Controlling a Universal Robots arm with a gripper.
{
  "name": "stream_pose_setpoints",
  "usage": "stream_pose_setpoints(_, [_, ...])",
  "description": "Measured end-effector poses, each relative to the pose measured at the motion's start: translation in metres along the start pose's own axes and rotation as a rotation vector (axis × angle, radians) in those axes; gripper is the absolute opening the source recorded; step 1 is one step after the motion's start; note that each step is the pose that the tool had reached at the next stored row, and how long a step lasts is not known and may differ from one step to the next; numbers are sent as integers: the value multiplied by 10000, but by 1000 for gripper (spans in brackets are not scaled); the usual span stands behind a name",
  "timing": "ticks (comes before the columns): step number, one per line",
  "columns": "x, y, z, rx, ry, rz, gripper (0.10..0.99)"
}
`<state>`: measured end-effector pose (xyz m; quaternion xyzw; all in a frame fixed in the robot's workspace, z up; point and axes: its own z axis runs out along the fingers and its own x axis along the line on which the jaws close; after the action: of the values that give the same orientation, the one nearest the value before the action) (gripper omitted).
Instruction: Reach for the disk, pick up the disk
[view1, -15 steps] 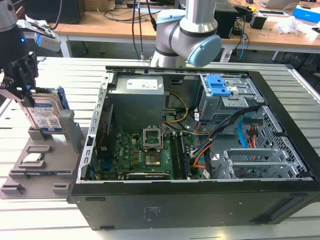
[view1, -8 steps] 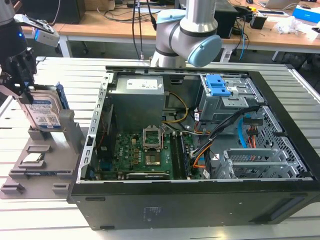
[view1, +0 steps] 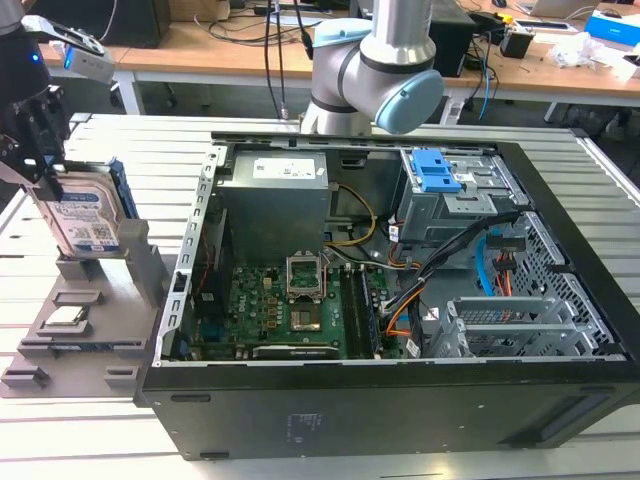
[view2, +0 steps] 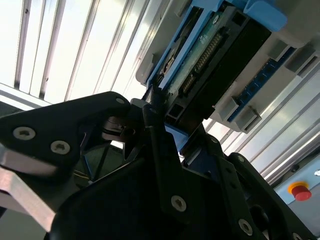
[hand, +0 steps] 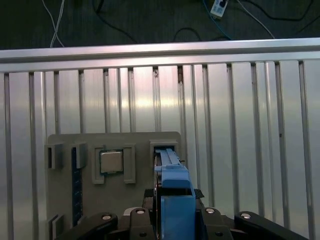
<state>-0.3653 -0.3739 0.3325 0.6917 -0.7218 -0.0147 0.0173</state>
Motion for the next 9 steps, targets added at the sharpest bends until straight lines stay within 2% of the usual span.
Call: stream_pose_setpoints(9, [1,5,-168,-1,0,0,369])
